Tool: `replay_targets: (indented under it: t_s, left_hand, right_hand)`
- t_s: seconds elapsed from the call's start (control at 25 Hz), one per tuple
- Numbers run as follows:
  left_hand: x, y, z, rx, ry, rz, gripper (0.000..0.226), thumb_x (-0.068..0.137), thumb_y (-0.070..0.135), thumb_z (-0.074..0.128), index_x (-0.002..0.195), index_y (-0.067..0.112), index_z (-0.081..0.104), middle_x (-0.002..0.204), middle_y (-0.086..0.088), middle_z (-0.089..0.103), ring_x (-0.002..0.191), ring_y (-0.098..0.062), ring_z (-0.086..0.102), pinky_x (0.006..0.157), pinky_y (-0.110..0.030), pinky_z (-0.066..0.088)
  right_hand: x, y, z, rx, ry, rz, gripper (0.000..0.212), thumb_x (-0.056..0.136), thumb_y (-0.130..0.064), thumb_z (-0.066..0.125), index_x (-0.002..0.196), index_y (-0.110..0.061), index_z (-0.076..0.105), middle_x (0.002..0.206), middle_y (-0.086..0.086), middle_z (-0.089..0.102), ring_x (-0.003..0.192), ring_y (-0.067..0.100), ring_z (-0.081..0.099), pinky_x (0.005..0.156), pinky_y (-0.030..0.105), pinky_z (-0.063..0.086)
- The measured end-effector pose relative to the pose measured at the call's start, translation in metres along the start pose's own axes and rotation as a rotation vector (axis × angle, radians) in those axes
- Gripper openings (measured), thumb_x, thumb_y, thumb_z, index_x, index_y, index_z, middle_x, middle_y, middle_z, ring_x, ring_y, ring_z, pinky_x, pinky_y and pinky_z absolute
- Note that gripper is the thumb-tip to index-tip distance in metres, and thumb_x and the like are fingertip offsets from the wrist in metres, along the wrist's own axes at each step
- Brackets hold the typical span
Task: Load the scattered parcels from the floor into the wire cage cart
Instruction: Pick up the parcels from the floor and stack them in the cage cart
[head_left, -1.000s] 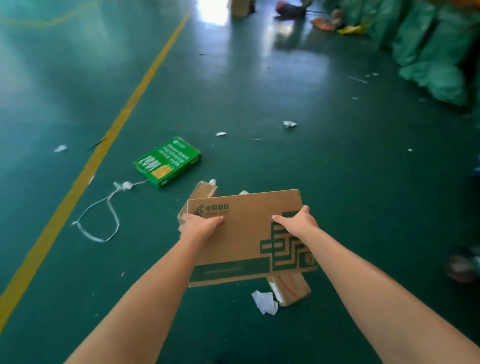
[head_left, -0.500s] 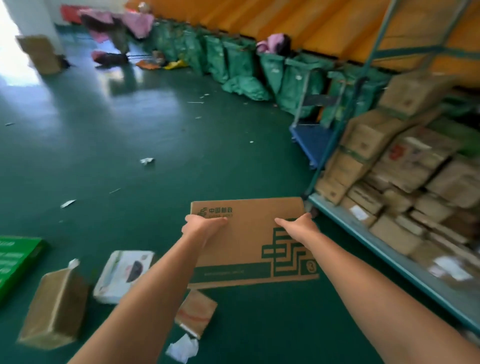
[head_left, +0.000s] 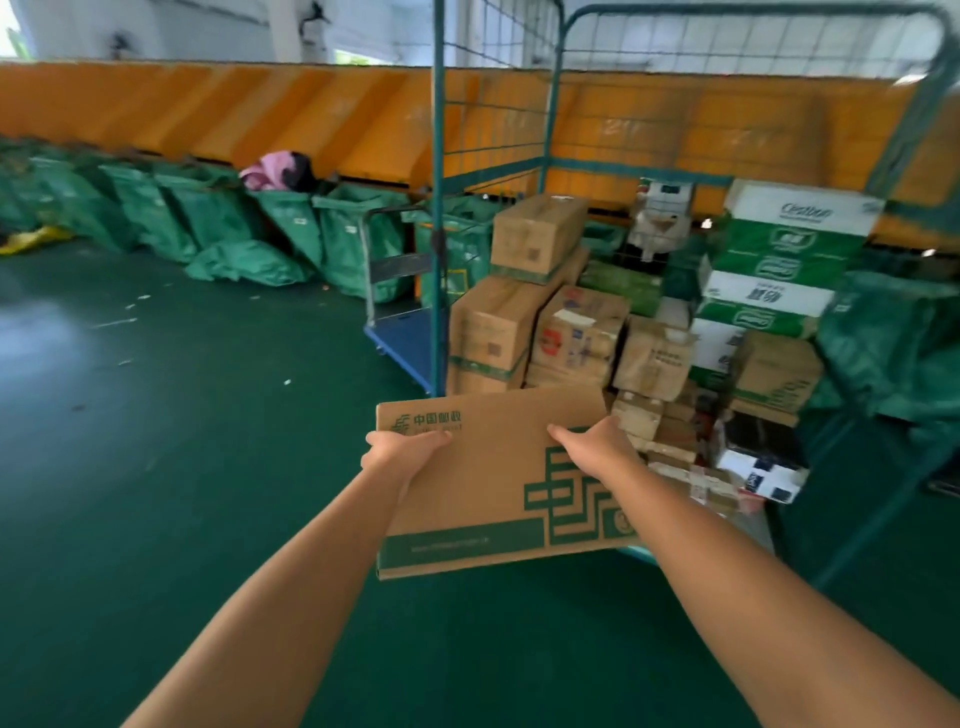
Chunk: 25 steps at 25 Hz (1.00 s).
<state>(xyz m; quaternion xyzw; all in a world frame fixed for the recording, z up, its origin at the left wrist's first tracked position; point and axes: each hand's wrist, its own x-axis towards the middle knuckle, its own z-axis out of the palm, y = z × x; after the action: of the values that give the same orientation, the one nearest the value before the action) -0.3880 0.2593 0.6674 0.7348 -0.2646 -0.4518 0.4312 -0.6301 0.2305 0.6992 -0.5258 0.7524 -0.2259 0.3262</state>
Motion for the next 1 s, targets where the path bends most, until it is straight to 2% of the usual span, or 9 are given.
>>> replay_targets:
  t_s: [0.16,0.32,0.48,0.72,0.92,1.0]
  left_hand:
    - [0.056,0.071,0.056,0.041,-0.058,0.093,0.098,0.064,0.048,0.085,0.135,0.010,0.030,0.126,-0.012,0.052,0.112,-0.029,0.055,0.098,-0.046,0.048]
    - [0.105,0.129,0.105,0.126,-0.061,0.226,0.084,0.071,0.043,0.081,0.134,0.013,0.033,0.131,-0.012,0.045,0.115,-0.030,0.052,0.098,-0.045,0.048]
    - [0.165,0.177,0.156,0.120,-0.054,0.331,0.086,0.076,0.033,0.078,0.141,0.014,0.026,0.135,-0.013,0.039,0.115,-0.033,0.050,0.096,-0.049,0.049]
    - [0.239,0.258,0.228,0.096,0.101,0.440,0.075,0.080,0.015,0.070,0.140,0.012,0.026,0.133,-0.014,0.036,0.110,-0.033,0.048,0.089,-0.050,0.051]
    - [0.302,0.301,0.256,0.081,0.232,0.505,0.080,0.079,0.008,0.069,0.145,0.012,0.025,0.134,-0.011,0.038,0.115,-0.028,0.048,0.089,-0.042,0.051]
    - [0.330,0.311,0.259,0.031,0.306,0.507,0.077,0.079,0.010,0.070,0.143,0.014,0.028,0.132,-0.007,0.042,0.112,-0.025,0.051,0.085,-0.038,0.050]
  right_hand:
    - [0.072,-0.025,-0.032,0.118,0.125,0.060,0.100,0.080,-0.066,0.060,0.150,-0.010,0.017,0.146,0.011,0.042,0.122,0.033,0.052,0.095,0.040,0.048]
    - [0.151,-0.042,-0.053,0.195,0.194,0.052,0.079,0.091,-0.050,0.056,0.148,-0.007,0.023,0.144,0.013,0.043,0.120,0.033,0.052,0.083,0.033,0.042]
    - [0.247,-0.065,-0.072,0.289,0.244,-0.002,0.079,0.093,-0.039,0.054,0.151,-0.006,0.011,0.151,0.015,0.034,0.132,0.034,0.041,0.100,0.036,0.039]
    - [0.404,-0.114,-0.098,0.280,0.173,-0.158,0.077,0.086,-0.014,0.057,0.147,-0.006,0.011,0.145,0.016,0.035,0.126,0.034,0.042,0.098,0.037,0.041]
    - [0.514,-0.170,-0.096,0.164,0.175,-0.233,0.074,0.083,-0.021,0.060,0.145,-0.014,0.019,0.138,0.013,0.045,0.120,0.033,0.050,0.097,0.048,0.047]
    - [0.555,-0.194,-0.082,0.110,0.168,-0.266,0.073,0.083,-0.024,0.062,0.144,-0.016,0.022,0.139,0.011,0.045,0.123,0.033,0.048,0.096,0.050,0.047]
